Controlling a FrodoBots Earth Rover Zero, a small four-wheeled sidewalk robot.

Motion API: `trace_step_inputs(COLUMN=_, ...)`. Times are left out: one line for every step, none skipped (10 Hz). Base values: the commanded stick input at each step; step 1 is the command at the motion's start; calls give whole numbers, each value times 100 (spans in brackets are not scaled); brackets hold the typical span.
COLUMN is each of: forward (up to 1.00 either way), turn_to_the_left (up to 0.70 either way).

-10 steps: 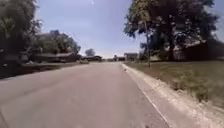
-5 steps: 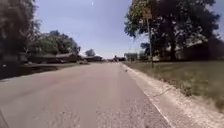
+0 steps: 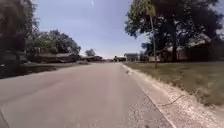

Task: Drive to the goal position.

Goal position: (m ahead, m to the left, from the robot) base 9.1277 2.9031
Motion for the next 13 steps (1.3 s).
trace_step_inputs(forward=70, turn_to_the_left=0)
trace_step_inputs(forward=70, turn_to_the_left=0)
trace_step_inputs(forward=70, turn_to_the_left=0)
trace_step_inputs(forward=70, turn_to_the_left=0)
trace_step_inputs(forward=70, turn_to_the_left=0)
trace_step_inputs(forward=70, turn_to_the_left=0)
trace_step_inputs(forward=70, turn_to_the_left=0)
trace_step_inputs(forward=70, turn_to_the_left=0)
trace_step_inputs(forward=70, turn_to_the_left=0)
trace_step_inputs(forward=70, turn_to_the_left=0)
trace_step_inputs(forward=70, turn_to_the_left=0)
trace_step_inputs(forward=70, turn_to_the_left=0)
trace_step_inputs(forward=70, turn_to_the_left=0)
